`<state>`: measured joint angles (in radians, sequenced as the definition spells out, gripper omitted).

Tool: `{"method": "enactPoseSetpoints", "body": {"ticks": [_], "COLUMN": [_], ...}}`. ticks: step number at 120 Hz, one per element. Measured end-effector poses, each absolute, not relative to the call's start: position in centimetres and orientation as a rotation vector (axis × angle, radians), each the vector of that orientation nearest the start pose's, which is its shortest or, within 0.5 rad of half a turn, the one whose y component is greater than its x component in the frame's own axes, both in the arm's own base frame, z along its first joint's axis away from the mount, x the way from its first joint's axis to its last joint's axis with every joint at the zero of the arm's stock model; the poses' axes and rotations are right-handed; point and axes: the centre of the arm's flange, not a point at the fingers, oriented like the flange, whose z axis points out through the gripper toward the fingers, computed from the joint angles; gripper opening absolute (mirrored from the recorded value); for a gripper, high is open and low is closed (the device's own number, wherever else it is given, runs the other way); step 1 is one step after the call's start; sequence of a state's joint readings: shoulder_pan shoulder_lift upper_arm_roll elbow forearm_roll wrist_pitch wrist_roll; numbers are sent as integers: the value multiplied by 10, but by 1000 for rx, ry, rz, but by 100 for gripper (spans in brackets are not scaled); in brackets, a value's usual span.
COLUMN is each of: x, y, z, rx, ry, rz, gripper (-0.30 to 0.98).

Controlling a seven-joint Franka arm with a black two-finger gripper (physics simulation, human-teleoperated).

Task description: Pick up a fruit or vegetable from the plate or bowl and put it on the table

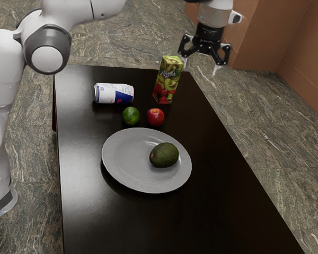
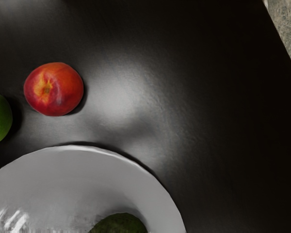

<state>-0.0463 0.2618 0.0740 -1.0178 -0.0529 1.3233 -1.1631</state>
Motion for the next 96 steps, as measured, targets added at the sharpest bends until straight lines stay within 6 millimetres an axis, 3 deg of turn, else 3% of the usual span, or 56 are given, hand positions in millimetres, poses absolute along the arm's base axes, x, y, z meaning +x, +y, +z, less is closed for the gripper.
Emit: {"method": "enactPoseSetpoints", "body": {"ticks": [23, 32, 49, 72, 96], "x": [598, 598, 583, 573, 576], "y": [-1, -16, -25, -28, -44], "z": [697, 696, 714, 719, 707], "rx": [-2319, -2232, -2127, -2067, -2167], "ry": [-2173, -2260, -2407, -2460, -2362], "rz": [23, 39, 73, 143, 222], "gripper": [69, 69, 69, 69, 69]}}
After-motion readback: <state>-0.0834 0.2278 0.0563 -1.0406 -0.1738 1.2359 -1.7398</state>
